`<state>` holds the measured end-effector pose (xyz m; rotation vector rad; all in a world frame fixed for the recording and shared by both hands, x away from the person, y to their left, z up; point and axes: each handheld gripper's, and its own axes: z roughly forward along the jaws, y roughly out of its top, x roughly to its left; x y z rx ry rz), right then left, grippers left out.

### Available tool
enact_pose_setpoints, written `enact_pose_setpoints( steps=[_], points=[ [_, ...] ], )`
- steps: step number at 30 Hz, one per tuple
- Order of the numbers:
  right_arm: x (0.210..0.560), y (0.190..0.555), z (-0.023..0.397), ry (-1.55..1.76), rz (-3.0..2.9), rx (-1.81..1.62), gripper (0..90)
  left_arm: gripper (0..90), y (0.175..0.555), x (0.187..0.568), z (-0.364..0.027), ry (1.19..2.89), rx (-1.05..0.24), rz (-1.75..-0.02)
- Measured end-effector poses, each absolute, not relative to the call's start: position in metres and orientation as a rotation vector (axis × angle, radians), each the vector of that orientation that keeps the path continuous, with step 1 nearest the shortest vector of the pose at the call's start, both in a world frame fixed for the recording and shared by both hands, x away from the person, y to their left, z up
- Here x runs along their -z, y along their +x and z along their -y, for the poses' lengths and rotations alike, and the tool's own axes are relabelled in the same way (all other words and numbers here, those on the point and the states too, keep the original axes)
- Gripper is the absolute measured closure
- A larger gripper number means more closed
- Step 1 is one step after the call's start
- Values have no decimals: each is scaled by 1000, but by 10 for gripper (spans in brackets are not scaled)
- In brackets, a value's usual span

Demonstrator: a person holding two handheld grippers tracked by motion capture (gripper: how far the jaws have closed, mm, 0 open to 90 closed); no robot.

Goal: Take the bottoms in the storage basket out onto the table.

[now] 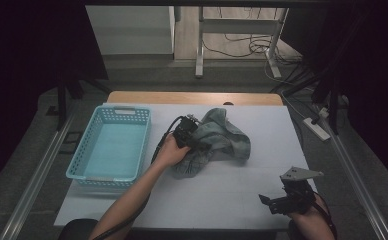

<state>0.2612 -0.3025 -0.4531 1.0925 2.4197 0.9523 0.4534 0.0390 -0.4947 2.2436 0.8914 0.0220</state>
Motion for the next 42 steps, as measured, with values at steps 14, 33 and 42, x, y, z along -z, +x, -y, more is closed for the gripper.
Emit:
enact_pose_setpoints(
  steps=[14, 33, 42],
  points=[
    [454, 261, 301, 1082, -2425, -943, 13, 0, 448, 481, -39, 2234, -13, -835],
    [454, 261, 300, 1076, -2430, -932, 13, 6, 439, 468, -46, 2138, -47, -746],
    [454, 261, 300, 1076, -2429, -930, 13, 7, 433, 459, -49, 2134, -47, -729]
  ],
)
